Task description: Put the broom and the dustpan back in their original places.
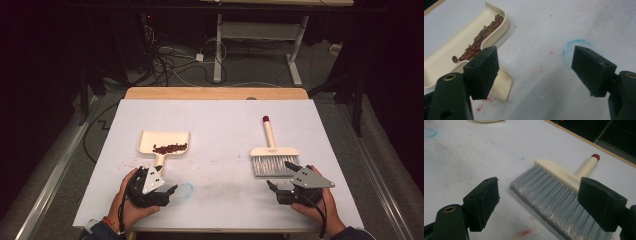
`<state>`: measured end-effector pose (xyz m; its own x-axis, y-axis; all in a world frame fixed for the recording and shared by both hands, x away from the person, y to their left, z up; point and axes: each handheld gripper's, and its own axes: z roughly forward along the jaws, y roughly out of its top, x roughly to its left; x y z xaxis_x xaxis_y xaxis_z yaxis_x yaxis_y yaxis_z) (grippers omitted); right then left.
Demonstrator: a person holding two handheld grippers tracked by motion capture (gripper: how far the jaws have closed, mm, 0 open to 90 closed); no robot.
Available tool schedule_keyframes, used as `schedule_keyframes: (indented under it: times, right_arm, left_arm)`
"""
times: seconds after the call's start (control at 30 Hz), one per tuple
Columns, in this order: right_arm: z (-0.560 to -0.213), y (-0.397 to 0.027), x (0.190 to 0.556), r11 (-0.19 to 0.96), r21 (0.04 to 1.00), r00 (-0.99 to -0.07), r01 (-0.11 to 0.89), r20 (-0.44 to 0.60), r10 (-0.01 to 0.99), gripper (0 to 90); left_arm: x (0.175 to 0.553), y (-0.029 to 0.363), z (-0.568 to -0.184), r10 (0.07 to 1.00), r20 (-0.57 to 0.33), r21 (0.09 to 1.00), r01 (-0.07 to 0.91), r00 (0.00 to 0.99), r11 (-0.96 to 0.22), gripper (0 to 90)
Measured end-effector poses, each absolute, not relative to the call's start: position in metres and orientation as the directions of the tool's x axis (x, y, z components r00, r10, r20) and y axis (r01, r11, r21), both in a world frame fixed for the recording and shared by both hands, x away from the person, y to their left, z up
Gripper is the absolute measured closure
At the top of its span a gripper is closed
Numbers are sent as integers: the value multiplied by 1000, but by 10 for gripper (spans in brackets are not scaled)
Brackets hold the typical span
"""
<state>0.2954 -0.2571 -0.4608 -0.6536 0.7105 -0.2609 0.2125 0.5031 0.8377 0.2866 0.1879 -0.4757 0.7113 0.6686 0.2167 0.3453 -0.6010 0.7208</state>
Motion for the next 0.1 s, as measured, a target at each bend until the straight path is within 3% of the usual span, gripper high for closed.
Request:
schedule_keyframes:
  times: [0.1]
  right_arm:
    - [-461,-257,296,503,837,-652,213,-262,711,176]
  left_arm:
    - [288,188,-476,673,210,724,350,709,-595,222]
